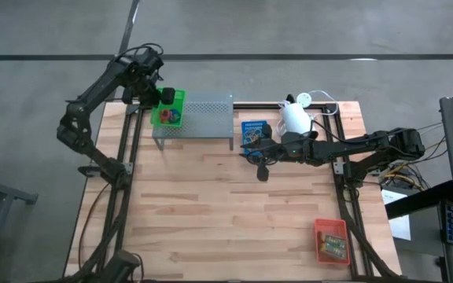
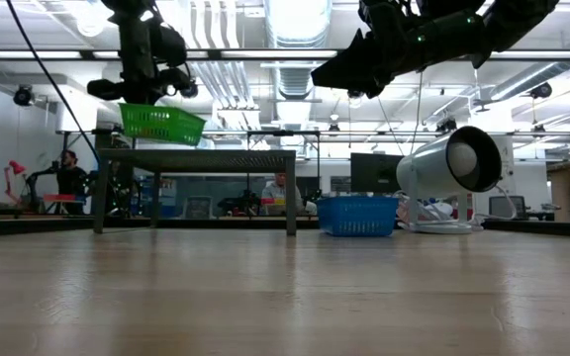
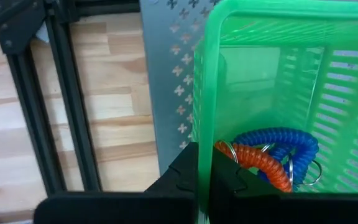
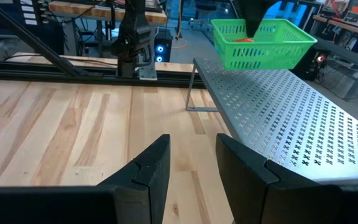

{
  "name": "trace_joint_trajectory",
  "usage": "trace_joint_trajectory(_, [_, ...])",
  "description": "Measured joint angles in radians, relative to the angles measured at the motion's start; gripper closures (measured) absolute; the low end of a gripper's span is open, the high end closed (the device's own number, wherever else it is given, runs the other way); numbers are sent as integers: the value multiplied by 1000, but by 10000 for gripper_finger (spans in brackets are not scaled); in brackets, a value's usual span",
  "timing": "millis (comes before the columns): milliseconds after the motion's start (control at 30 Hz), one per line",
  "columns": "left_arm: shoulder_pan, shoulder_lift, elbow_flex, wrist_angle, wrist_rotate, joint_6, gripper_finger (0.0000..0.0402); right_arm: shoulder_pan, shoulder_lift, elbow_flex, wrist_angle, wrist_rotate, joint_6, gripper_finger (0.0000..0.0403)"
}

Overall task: Pick & Place Office Desk Supplies
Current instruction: Put the green bin on the shelf

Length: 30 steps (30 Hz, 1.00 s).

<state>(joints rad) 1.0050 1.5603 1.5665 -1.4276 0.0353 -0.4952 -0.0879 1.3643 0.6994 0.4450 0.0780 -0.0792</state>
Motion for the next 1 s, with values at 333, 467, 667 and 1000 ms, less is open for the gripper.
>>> trace_joint_trajectory(333, [0,-3,-13,19,16,30,388,0,0,0,0,0,0,275])
trace_joint_trajectory(467, [3,-3,-67,51,26,52,387,0,0,0,0,0,0,275])
trace_joint_trajectory(667, [30,-3,-101,79,29,50,387,0,0,0,0,0,0,275])
trace_joint_trajectory(1000, [38,-3,-101,101,40,-12,387,0,0,0,0,0,0,275])
